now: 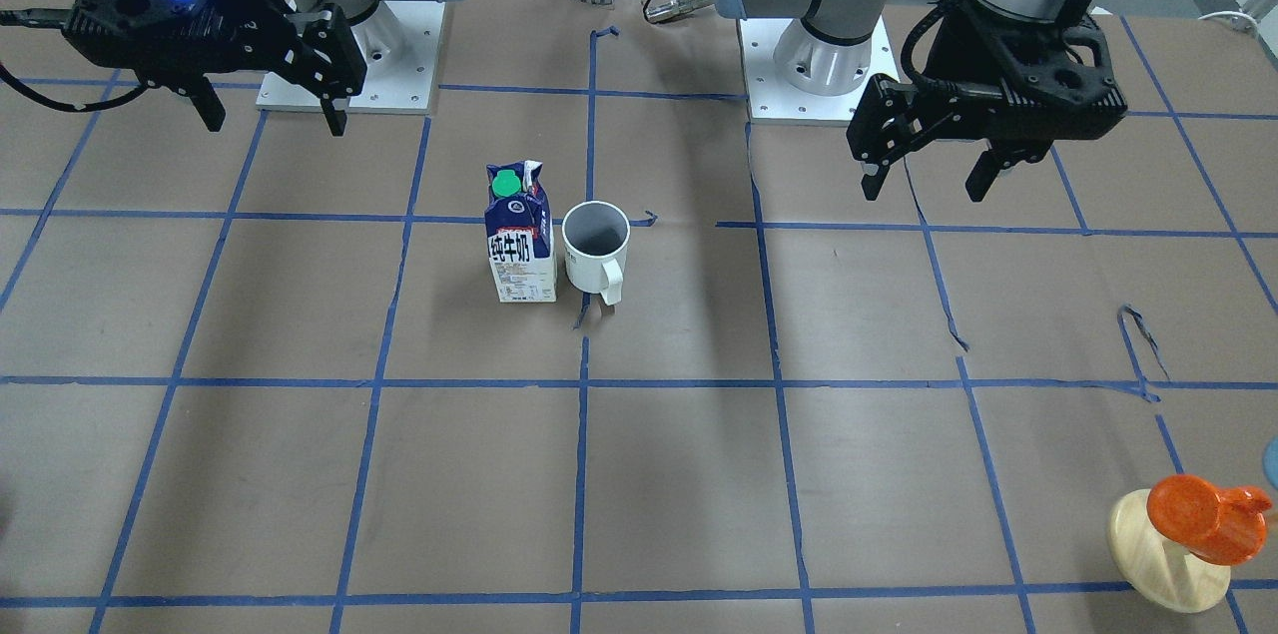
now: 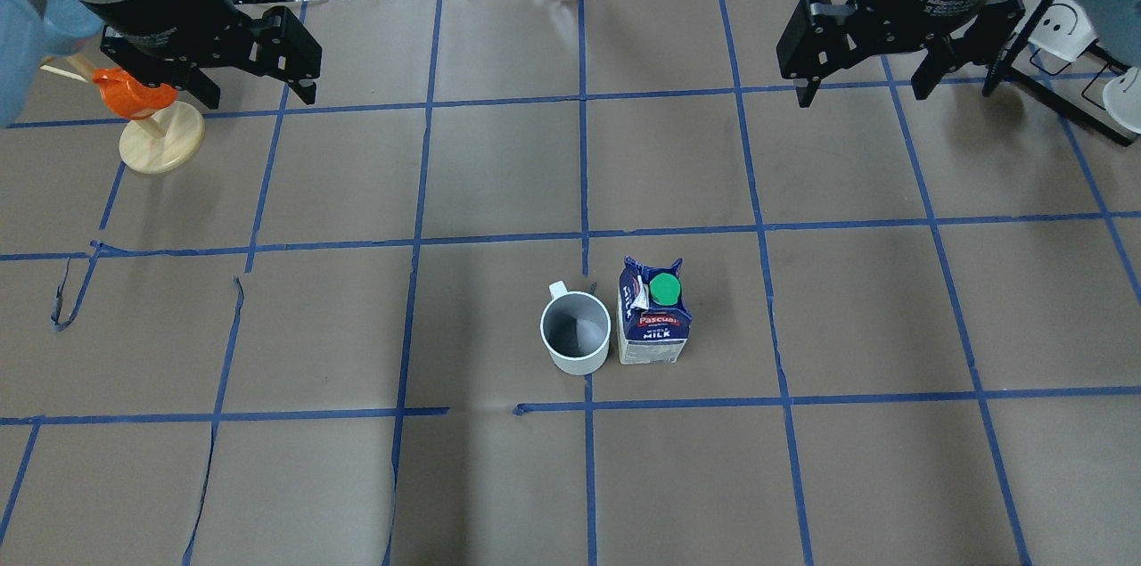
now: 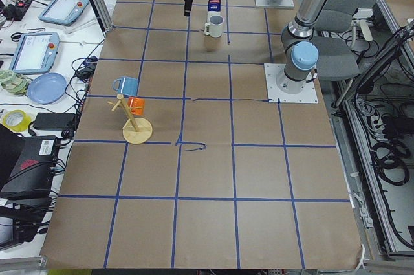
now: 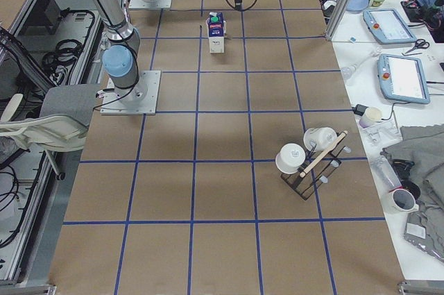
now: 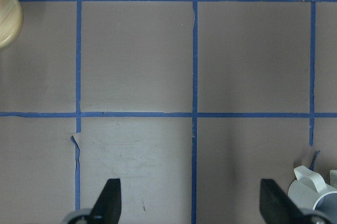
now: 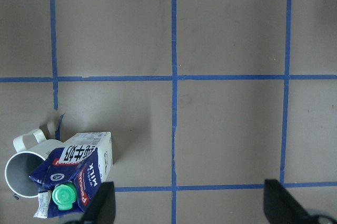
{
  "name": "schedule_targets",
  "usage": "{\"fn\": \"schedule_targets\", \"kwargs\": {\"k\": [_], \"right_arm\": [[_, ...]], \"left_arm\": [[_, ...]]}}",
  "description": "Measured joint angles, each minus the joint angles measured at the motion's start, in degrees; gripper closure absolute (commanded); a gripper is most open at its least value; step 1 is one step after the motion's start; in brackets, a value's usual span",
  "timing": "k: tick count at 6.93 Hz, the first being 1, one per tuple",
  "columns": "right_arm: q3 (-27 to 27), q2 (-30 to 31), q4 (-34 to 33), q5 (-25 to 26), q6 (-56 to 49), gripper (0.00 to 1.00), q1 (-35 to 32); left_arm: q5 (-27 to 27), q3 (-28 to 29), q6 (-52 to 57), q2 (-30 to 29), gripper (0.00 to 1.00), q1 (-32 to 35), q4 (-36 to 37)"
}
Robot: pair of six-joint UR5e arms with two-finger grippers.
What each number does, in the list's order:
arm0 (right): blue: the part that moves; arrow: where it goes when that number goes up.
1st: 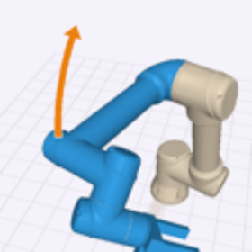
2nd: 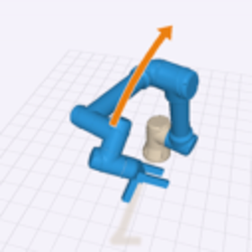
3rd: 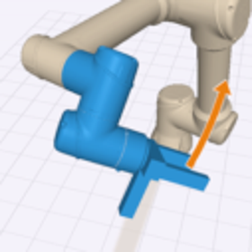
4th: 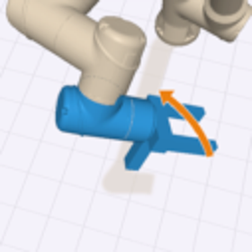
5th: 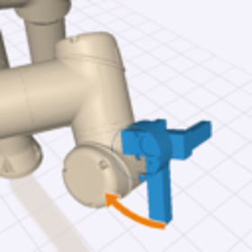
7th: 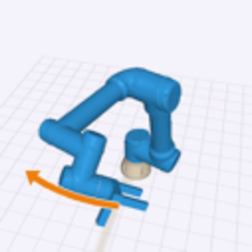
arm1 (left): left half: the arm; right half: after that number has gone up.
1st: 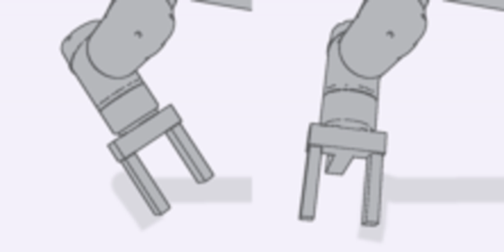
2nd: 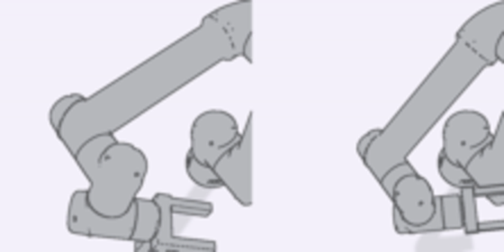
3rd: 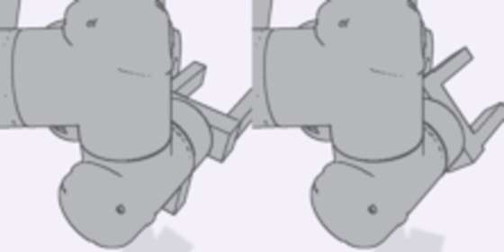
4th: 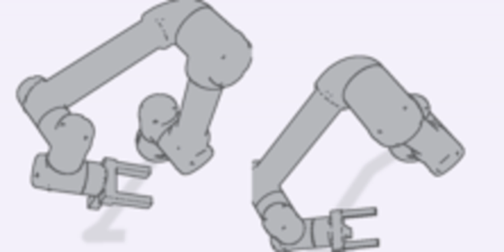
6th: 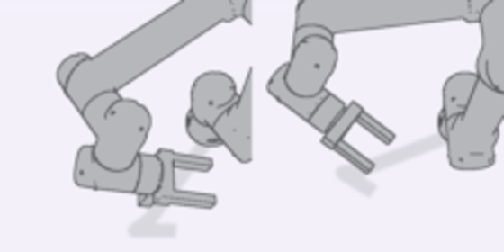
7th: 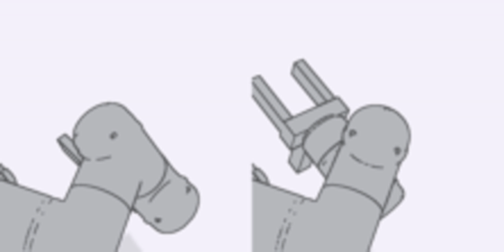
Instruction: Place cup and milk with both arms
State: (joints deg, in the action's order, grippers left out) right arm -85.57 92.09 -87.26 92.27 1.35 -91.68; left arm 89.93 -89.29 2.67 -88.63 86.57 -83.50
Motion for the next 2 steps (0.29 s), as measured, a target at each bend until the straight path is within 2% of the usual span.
{"fn": "schedule_targets", "kwargs": {"k": [2], "right_arm": [[0.03, -0.13, -0.02, 0.49, -0.09, 0.00, -0.01]], "left_arm": [[0.00, 0.00, -0.03, -0.02, 0.06, 0.00, 0.00]]}}
